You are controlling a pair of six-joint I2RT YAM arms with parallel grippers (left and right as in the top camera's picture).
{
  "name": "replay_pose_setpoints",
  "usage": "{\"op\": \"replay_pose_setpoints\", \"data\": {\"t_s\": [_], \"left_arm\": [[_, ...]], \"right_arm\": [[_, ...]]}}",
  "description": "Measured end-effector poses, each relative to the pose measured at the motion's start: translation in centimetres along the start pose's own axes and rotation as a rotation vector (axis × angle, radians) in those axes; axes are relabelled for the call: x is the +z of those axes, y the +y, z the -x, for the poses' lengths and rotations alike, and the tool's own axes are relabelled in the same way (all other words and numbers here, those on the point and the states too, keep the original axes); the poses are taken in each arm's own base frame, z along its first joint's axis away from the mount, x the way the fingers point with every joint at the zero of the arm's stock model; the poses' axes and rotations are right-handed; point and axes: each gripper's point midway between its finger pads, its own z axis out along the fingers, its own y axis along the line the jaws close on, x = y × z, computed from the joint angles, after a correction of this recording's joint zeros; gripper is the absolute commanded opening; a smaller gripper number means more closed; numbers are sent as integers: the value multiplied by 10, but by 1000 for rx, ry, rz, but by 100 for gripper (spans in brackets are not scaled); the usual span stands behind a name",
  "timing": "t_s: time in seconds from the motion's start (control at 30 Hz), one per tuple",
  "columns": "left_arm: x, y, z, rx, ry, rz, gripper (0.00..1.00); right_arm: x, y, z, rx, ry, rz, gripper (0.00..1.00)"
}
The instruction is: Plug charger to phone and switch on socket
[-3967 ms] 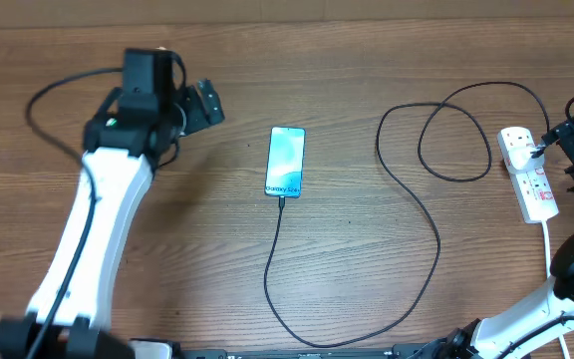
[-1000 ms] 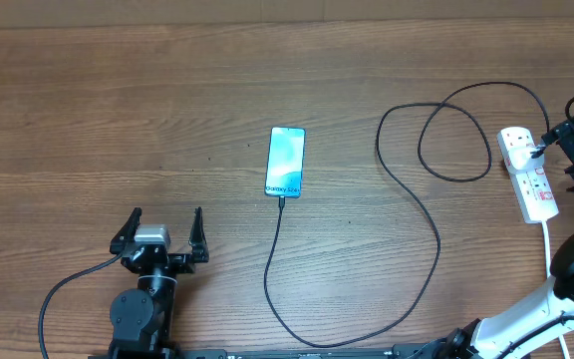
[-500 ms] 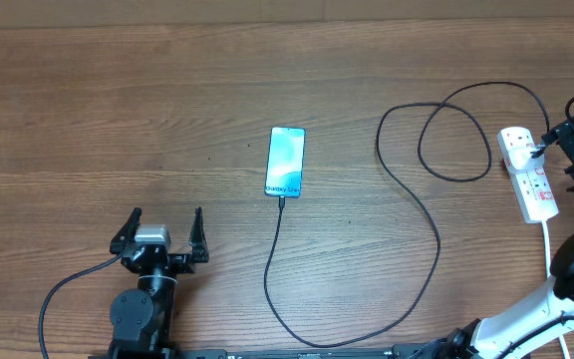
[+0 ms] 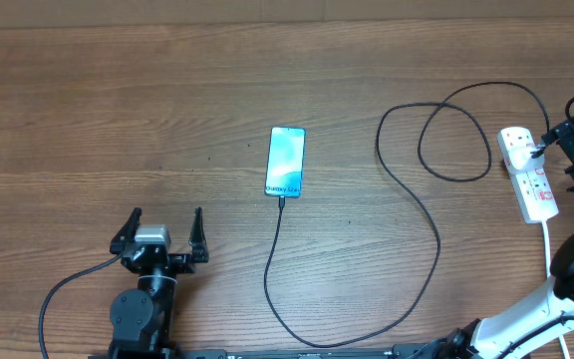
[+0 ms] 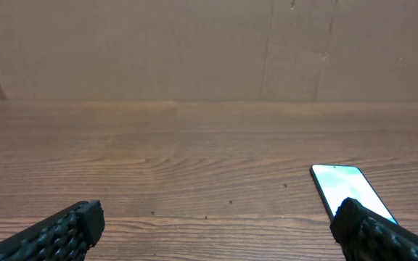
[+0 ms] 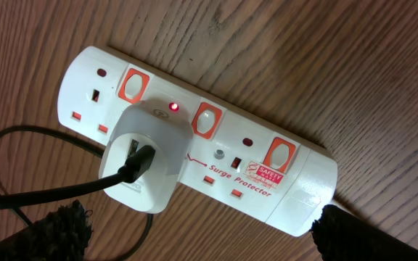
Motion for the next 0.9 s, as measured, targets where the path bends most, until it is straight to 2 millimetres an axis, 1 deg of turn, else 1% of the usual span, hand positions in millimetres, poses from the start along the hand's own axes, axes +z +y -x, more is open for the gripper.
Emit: {"op": "replay_pose_setpoints", "data": {"t_s": [0.13,0.23,0.3,0.37,0.4,0.43,0.5,0.63,0.73,0.9], "left_arm": [[0,0,0,0,0,0,100],[0,0,0,0,0,0,100],[0,0,0,0,0,0,100],[0,0,0,0,0,0,100],[0,0,0,0,0,0,100],[0,0,0,0,0,0,100],[0,0,0,0,0,0,100],[0,0,0,0,0,0,100],[0,0,0,0,0,0,100],[0,0,0,0,0,0,100]], "right_arm": [[0,3,-1,-7,-2,1,100],[2,13,-3,-33,-5,6,100],[5,24,-10,-64,-1,9,100],[9,36,-21,-103,13,9,100],[11,47,-30,-137,22,10,100],[12,51,-33,-148,24,12,100],[12,67,-44,-193,30,19,100],[8,89,-60,-259,29,34,100],[5,95,-64,-276,23,41,100],[0,94,-62,-274,11,47,100]]}}
